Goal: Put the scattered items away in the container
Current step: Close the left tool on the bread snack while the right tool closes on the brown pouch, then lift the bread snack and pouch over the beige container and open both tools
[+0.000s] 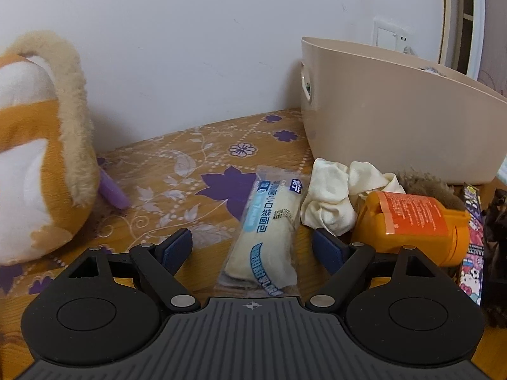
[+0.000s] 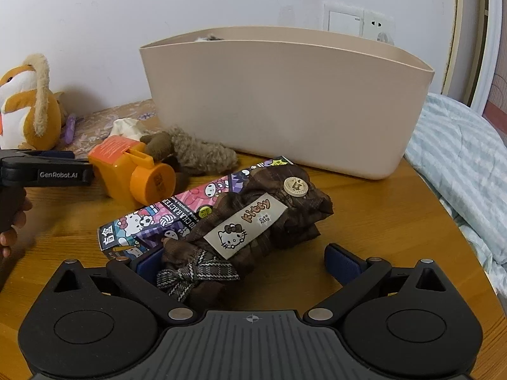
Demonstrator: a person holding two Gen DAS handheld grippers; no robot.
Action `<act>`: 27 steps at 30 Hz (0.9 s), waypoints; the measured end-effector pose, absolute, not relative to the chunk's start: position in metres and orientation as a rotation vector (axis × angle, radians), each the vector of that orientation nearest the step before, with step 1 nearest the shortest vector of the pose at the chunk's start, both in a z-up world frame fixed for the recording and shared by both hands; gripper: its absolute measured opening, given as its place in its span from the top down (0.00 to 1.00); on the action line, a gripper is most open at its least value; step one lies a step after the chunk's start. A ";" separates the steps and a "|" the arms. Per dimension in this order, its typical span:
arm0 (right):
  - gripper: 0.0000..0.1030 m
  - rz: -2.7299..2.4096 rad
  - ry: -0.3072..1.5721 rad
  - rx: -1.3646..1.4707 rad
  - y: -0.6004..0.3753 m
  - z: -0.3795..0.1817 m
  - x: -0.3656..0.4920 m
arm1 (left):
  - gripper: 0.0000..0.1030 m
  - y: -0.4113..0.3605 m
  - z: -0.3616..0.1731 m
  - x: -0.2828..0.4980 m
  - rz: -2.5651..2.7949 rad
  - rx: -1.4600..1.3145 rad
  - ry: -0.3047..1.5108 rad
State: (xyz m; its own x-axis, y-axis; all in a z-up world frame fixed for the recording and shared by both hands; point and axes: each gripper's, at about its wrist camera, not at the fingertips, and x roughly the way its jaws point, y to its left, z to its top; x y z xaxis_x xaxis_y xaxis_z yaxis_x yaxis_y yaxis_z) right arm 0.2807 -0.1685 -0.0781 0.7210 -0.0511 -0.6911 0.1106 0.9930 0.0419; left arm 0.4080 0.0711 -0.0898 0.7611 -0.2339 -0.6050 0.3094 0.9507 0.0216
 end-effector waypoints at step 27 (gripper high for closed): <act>0.64 -0.051 0.728 0.069 -0.184 -0.070 0.253 | 0.67 0.065 -0.086 0.367 -0.299 0.124 0.606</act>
State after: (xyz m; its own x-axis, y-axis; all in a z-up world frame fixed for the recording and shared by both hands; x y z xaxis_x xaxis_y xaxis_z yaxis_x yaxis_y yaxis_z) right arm 0.2529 -0.1841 -0.0704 0.7454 -0.0223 -0.6663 0.0703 0.9965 0.0453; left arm 0.3669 0.0652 -0.0864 0.7805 -0.2399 -0.5773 0.3120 0.9497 0.0272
